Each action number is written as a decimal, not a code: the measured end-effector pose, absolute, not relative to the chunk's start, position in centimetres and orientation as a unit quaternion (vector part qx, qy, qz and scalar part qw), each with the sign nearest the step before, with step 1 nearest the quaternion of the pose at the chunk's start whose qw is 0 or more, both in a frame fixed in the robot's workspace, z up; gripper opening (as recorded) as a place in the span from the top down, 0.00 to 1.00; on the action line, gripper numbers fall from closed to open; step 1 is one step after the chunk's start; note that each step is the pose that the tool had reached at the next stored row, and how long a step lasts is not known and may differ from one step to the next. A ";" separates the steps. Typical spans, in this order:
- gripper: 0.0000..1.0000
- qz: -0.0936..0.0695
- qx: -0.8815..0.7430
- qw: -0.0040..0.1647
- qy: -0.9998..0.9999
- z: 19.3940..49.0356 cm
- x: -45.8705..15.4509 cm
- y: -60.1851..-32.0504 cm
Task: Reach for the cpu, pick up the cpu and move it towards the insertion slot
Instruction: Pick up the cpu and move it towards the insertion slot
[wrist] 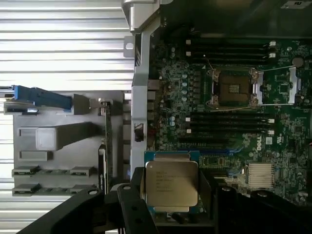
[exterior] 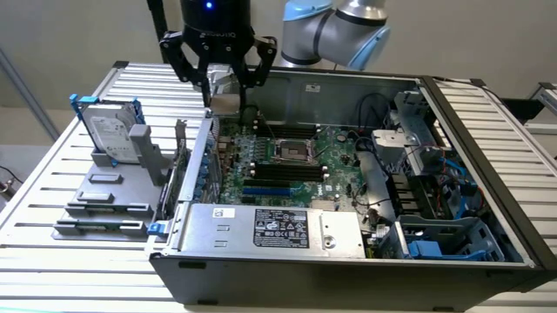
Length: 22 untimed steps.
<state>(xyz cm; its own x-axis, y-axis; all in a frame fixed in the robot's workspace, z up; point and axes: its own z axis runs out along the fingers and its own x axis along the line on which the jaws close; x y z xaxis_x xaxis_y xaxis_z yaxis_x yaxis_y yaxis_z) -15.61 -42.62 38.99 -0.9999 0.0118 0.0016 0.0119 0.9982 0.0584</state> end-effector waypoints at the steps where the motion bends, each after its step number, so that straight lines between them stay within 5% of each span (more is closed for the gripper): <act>1: 0.46 -0.029 -0.006 0.001 -1.000 39.0 -15.2 -42.6; 22: 0.46 -0.029 -0.006 0.001 -1.000 37.6 -7.1 -38.7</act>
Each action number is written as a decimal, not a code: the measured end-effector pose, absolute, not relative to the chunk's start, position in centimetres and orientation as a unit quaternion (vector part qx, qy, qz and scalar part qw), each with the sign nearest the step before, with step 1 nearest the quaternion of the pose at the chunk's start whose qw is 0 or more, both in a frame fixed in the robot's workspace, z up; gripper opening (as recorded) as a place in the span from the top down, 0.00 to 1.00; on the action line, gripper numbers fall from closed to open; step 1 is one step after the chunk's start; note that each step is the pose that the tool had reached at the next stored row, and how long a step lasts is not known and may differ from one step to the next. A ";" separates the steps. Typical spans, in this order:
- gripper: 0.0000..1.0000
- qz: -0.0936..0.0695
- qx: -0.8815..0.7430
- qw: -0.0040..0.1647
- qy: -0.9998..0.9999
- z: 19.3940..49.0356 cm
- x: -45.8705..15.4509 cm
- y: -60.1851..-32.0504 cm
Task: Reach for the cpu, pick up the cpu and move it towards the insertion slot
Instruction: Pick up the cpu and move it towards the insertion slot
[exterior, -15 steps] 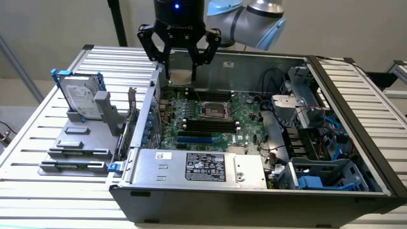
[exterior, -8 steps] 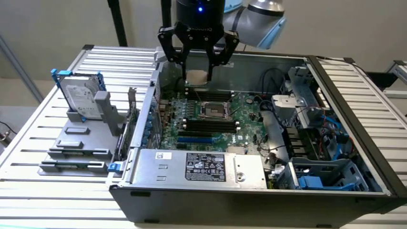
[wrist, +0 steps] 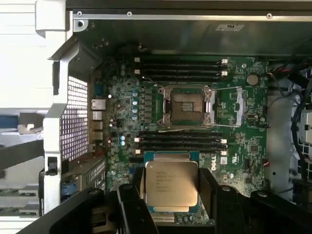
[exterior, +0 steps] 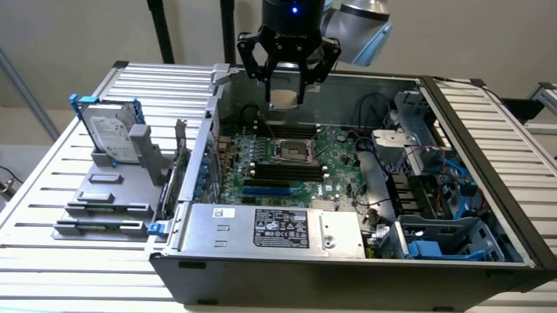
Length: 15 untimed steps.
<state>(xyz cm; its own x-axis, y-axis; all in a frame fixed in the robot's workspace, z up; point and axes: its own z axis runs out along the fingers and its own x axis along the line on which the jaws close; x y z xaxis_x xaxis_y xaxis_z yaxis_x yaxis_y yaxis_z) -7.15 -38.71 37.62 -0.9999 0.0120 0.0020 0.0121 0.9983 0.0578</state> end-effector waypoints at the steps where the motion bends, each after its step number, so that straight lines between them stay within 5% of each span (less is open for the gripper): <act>1: 0.46 -0.029 -0.006 0.001 -1.000 37.6 -6.9 -38.3; 15: 0.46 -0.027 -0.006 0.001 -1.000 36.1 -3.9 -34.7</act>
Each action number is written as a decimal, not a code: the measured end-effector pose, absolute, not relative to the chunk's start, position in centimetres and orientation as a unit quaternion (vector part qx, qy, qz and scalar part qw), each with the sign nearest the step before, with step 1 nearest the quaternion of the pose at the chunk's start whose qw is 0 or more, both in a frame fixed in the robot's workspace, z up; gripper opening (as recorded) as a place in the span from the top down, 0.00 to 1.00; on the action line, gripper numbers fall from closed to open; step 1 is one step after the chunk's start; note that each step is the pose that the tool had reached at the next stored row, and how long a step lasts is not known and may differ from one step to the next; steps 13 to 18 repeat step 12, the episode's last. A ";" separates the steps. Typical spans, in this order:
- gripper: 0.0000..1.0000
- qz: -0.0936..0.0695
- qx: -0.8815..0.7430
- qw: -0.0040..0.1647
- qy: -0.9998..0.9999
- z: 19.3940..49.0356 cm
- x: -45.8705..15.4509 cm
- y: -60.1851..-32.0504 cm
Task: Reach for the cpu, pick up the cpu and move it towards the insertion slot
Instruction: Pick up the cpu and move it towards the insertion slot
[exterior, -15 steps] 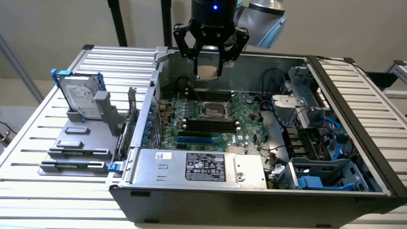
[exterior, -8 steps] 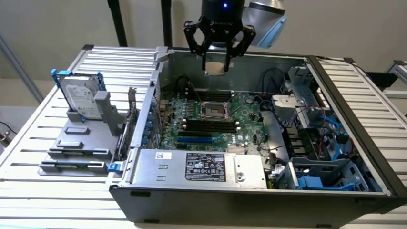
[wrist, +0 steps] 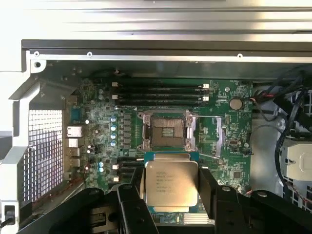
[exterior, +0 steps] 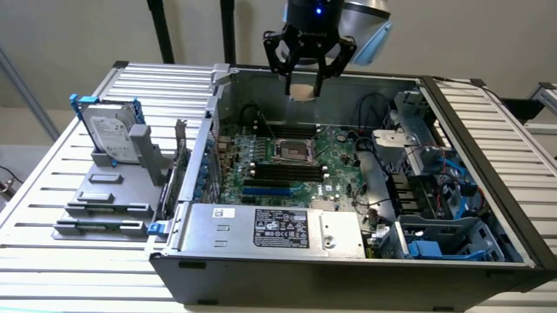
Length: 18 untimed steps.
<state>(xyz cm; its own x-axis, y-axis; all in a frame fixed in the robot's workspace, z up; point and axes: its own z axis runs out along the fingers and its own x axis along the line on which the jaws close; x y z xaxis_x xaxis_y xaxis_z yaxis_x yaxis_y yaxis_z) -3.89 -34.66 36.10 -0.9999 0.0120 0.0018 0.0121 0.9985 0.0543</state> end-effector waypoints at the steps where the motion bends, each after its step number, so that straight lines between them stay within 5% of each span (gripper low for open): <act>1: 0.46 -0.027 -0.006 0.001 -1.000 36.0 -3.8 -34.5; 18: 0.46 -0.027 -0.006 0.001 -1.000 35.9 -3.6 -33.6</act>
